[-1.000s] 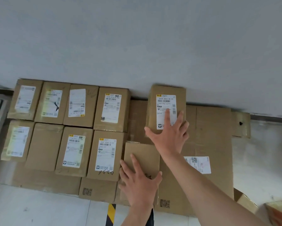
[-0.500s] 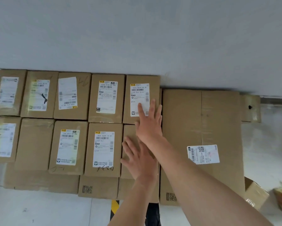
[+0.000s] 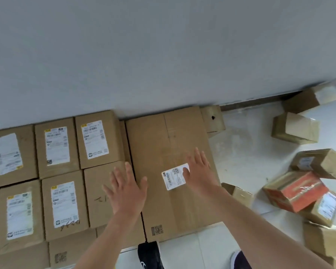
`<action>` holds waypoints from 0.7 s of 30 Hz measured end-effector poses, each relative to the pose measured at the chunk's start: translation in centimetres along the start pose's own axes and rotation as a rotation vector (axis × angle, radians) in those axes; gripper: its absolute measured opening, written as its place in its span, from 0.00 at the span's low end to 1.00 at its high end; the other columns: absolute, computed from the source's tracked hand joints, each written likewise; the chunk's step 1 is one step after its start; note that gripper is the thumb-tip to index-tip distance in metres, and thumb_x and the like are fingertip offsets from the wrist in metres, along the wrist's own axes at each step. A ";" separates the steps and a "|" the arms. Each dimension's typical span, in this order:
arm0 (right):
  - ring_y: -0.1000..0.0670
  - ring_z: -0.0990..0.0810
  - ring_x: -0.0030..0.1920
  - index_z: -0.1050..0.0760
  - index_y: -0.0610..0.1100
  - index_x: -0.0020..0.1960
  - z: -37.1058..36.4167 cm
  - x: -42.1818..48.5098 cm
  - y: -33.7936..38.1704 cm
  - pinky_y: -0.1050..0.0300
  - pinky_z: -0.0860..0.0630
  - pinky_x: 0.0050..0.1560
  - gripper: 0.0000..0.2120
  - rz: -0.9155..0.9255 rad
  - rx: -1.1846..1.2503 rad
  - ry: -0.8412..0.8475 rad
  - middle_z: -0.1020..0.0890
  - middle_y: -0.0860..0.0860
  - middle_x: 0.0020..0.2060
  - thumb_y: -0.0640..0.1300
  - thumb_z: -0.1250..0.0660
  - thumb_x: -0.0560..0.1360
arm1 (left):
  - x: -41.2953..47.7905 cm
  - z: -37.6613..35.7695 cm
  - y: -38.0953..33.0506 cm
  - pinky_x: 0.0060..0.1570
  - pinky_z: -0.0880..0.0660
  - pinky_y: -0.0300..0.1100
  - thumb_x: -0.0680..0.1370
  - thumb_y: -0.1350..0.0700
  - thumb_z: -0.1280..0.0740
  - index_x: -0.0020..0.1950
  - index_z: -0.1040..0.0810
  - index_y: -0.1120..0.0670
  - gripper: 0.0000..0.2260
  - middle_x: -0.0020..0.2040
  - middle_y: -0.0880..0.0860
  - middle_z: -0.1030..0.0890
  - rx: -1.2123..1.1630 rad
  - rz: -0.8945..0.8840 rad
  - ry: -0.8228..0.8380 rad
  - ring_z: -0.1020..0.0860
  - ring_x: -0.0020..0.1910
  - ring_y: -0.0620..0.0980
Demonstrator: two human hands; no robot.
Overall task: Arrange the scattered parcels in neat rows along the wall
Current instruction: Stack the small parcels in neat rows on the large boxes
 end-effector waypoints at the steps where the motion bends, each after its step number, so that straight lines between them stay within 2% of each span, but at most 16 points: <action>1: 0.43 0.59 0.79 0.50 0.48 0.79 0.6 -1.3 -3.0 0.46 0.49 0.76 0.28 -0.059 0.011 0.000 0.56 0.44 0.79 0.47 0.47 0.81 | -0.6 -0.2 -2.4 0.74 0.59 0.64 0.80 0.36 0.55 0.78 0.67 0.48 0.33 0.80 0.58 0.59 -0.006 -0.031 0.002 0.60 0.79 0.58; 5: 0.42 0.57 0.79 0.53 0.49 0.80 2.5 -6.8 -14.5 0.46 0.49 0.76 0.29 -0.231 0.060 -0.012 0.55 0.43 0.79 0.49 0.47 0.82 | -3.6 -2.3 -13.2 0.74 0.57 0.63 0.81 0.39 0.52 0.80 0.60 0.48 0.31 0.80 0.59 0.52 -0.037 -0.157 0.017 0.55 0.79 0.57; 8: 0.41 0.56 0.79 0.50 0.49 0.80 3.4 -11.2 -23.1 0.45 0.48 0.76 0.28 -0.343 0.116 -0.044 0.53 0.41 0.79 0.51 0.47 0.83 | -6.8 -5.0 -21.7 0.73 0.54 0.64 0.82 0.39 0.50 0.81 0.56 0.49 0.31 0.79 0.60 0.46 0.002 -0.254 0.041 0.50 0.78 0.58; 12: 0.40 0.55 0.78 0.48 0.48 0.80 3.2 -17.5 -34.0 0.42 0.47 0.76 0.28 -0.487 0.252 -0.067 0.53 0.41 0.79 0.50 0.46 0.82 | -12.7 -9.8 -32.0 0.73 0.55 0.64 0.82 0.41 0.47 0.81 0.56 0.49 0.31 0.80 0.58 0.51 0.056 -0.404 0.109 0.53 0.78 0.57; 21: 0.41 0.52 0.78 0.48 0.48 0.80 -1.0 -34.7 -54.4 0.42 0.41 0.74 0.27 -0.838 0.591 -0.033 0.52 0.42 0.79 0.49 0.47 0.82 | -26.9 -22.2 -48.6 0.72 0.50 0.61 0.81 0.42 0.44 0.80 0.51 0.50 0.32 0.79 0.58 0.46 0.332 -0.533 0.185 0.48 0.78 0.56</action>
Point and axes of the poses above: each hand's wrist, its own x-axis towards the middle knuckle, its own z-axis out of the back of the hand, y = z × x, the point moved 3 cm from there along x, towards the middle knuckle
